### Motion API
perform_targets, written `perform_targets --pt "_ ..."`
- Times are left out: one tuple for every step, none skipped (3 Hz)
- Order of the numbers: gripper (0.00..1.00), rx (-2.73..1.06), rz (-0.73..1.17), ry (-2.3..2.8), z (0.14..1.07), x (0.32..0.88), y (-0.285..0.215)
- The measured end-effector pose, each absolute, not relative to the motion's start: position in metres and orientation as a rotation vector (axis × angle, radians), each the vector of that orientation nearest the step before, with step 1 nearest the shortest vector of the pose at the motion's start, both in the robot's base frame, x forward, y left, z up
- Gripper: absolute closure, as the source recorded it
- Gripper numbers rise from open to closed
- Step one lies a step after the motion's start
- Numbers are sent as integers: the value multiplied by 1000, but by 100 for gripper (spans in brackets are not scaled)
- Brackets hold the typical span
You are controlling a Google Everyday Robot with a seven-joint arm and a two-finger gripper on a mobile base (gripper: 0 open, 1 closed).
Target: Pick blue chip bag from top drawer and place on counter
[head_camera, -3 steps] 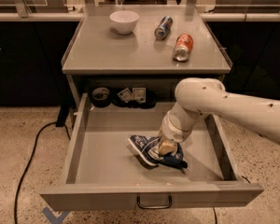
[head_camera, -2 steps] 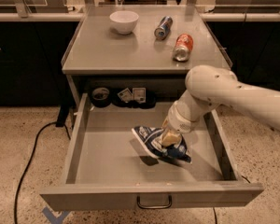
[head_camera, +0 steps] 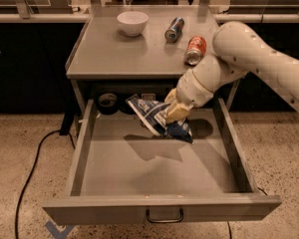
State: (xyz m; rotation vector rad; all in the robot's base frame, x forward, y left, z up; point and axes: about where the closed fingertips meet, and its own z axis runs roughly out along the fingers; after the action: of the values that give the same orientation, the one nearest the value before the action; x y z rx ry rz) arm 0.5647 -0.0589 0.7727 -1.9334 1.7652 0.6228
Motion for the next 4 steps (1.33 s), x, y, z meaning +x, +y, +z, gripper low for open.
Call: perform_targets --pt "100 -1977 690 1623 830 580 -30" --pt "100 -2022 680 1502 883 598 2" --pt "100 -2081 598 1443 904 635 39" --pt "100 -2100 487 1454 900 685 75"
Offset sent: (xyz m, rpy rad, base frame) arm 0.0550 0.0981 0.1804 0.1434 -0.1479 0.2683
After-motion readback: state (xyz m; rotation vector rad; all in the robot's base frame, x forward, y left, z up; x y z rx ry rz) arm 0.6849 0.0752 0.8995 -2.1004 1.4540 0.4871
